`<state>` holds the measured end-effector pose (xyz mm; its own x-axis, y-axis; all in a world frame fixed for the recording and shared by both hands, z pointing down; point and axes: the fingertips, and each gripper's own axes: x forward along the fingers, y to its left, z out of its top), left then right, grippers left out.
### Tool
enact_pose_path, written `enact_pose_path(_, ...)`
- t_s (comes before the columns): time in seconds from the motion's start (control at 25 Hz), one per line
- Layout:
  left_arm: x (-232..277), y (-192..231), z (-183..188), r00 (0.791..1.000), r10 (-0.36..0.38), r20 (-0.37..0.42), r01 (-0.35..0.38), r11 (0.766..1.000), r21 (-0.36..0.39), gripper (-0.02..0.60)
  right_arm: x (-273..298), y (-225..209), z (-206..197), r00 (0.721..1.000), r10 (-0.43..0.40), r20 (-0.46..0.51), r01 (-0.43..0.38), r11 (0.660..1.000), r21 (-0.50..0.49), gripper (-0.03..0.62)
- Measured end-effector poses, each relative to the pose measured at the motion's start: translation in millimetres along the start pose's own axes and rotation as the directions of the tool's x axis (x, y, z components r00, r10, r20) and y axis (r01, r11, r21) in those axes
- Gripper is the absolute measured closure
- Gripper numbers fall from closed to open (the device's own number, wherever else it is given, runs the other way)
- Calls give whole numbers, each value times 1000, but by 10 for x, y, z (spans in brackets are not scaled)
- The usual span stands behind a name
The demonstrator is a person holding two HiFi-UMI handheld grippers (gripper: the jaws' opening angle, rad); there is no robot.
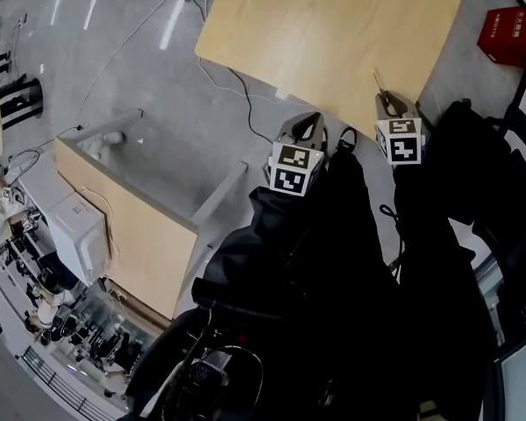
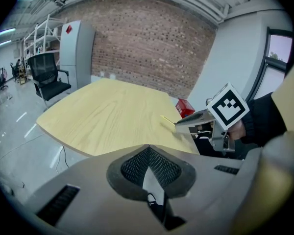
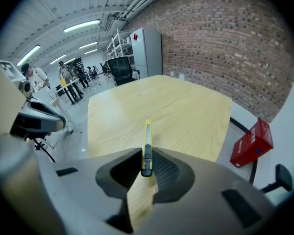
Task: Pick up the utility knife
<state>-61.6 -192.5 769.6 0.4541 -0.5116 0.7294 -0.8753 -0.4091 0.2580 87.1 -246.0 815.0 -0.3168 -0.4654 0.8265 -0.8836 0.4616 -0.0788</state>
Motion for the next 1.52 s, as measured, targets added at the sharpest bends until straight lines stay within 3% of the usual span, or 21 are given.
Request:
enact_pose_path(0.32,-416,-237,572,994,-22,109,17,999,42,580,-991,209,553,976,-25,214,16,999,43,523)
enact_pose_path(0.6,-622,-398,1132,973,-35,230,11,994,105,580,-1660,204,1139,915,-63,398,52,998,39,523)
enact_pose_path(0.92,-1086,-564,1602,939,-44,340,-1,991,131,580,-2368,172,1368,846,-130,518,92,991,98,523)
enact_pose_path(1.12,-1361,-670,1891,913,-66,403,1,987,160,580,-2813,195,1585,790,-160,592,122,987,104,524)
enact_pose_path(1.32,-1663,-842,2120,880,-85,467,-1,983,182,580,-3259,317,1769,734,-163,660,175,983,47,523)
enact_pose_path(1.52,-1940,-1012,2465,831,-113,545,-12,975,220,580,-3729,372,2015,641,-155,751,200,979,32,523)
